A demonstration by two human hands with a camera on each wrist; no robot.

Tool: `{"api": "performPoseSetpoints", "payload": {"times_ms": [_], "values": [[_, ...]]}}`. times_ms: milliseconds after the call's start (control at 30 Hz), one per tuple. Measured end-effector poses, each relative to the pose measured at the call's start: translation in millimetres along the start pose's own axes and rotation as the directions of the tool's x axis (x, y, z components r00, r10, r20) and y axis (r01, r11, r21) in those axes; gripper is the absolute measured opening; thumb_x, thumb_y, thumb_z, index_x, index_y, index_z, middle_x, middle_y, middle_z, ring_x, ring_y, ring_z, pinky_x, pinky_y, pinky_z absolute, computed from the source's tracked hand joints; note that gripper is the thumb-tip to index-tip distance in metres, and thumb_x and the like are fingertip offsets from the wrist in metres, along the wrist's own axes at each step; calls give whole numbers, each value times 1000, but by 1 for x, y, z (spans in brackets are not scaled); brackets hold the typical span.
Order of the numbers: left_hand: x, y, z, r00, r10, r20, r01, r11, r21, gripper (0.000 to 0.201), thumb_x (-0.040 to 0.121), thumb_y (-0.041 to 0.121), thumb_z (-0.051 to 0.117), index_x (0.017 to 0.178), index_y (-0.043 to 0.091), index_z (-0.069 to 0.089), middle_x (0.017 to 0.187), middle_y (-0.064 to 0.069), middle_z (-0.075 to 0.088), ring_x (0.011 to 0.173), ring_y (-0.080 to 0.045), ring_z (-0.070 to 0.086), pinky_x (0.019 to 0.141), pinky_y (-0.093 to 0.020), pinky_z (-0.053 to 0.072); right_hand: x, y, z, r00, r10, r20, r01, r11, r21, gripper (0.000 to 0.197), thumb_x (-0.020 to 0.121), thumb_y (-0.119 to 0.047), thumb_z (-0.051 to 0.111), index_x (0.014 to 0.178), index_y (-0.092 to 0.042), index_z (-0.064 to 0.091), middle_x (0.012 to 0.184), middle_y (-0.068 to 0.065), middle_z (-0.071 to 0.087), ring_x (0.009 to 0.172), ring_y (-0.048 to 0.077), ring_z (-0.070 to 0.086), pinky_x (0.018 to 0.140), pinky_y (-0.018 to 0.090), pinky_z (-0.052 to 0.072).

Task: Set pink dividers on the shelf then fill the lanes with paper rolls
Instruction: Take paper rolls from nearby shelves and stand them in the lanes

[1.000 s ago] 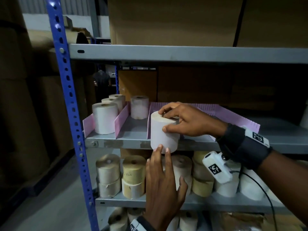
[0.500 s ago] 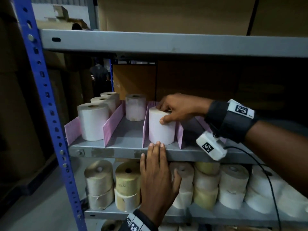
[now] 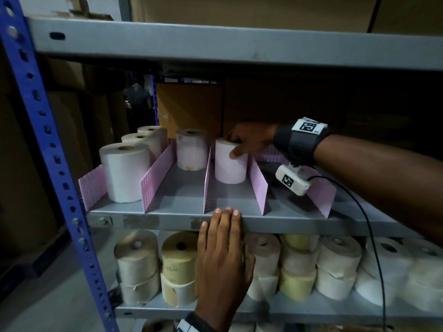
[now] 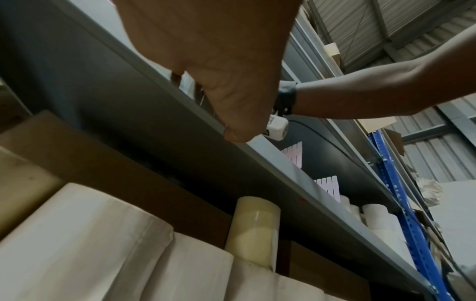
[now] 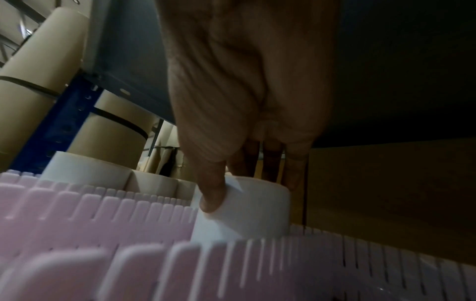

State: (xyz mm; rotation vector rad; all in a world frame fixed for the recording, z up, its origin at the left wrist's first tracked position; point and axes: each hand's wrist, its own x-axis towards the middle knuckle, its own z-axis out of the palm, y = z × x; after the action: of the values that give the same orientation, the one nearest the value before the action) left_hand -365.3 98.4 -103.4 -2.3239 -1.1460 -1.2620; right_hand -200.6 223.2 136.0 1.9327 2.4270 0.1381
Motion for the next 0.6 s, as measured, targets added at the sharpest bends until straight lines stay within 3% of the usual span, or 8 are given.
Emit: {"api": "performPoseSetpoints", "payload": {"times_ms": [133,267,367,433,500,600], "values": [[-1,1,1,1000,-5,-20,5,1000,-1,62,85,28,56,140,2,60,146,-15,58,140,-34,51,111,-52,39,14,11,3,1000,25,-9,-25,999,-29,38,92,-34,66,105,2,67,98,15,67,80,23,56,74,34,46],[0,1,4,999,-6,-54,6,1000,-2,60,84,27,56,138,0,62,144,-17,60,138,-36,52,109,-53,40,26,20,6,1000,28,-11,-29,999,-38,41,94,-36,63,119,-3,63,104,5,60,91,18,51,78,24,34],[-1,-1,5,998,4,-56,-4,1000,-6,62,82,25,60,138,-1,61,144,-18,59,139,-38,51,109,-54,40,36,25,8,999,54,-4,-54,997,-51,50,94,-39,61,131,-5,56,128,13,59,112,28,54,90,27,35],[-2,-2,5,999,8,-46,-9,1000,-8,62,81,24,60,138,-1,61,144,-19,59,139,-38,51,109,-54,40,40,28,9,997,78,-6,-78,996,-49,58,95,-40,60,140,-6,48,141,15,51,126,32,48,102,32,34],[-2,-3,4,999,5,-37,-6,1000,-9,62,81,24,60,138,-1,61,144,-19,59,139,-38,51,110,-54,39,43,30,10,996,90,-2,-90,995,-50,62,95,-41,59,145,-9,42,148,14,44,133,32,42,109,35,30],[-1,-3,3,1000,14,-22,-14,1000,-8,64,80,26,60,137,-2,61,144,-19,59,137,-40,52,109,-54,40,47,33,11,995,96,-10,-96,995,-21,62,94,-37,62,145,-9,42,149,13,43,134,31,41,110,35,29]]}}
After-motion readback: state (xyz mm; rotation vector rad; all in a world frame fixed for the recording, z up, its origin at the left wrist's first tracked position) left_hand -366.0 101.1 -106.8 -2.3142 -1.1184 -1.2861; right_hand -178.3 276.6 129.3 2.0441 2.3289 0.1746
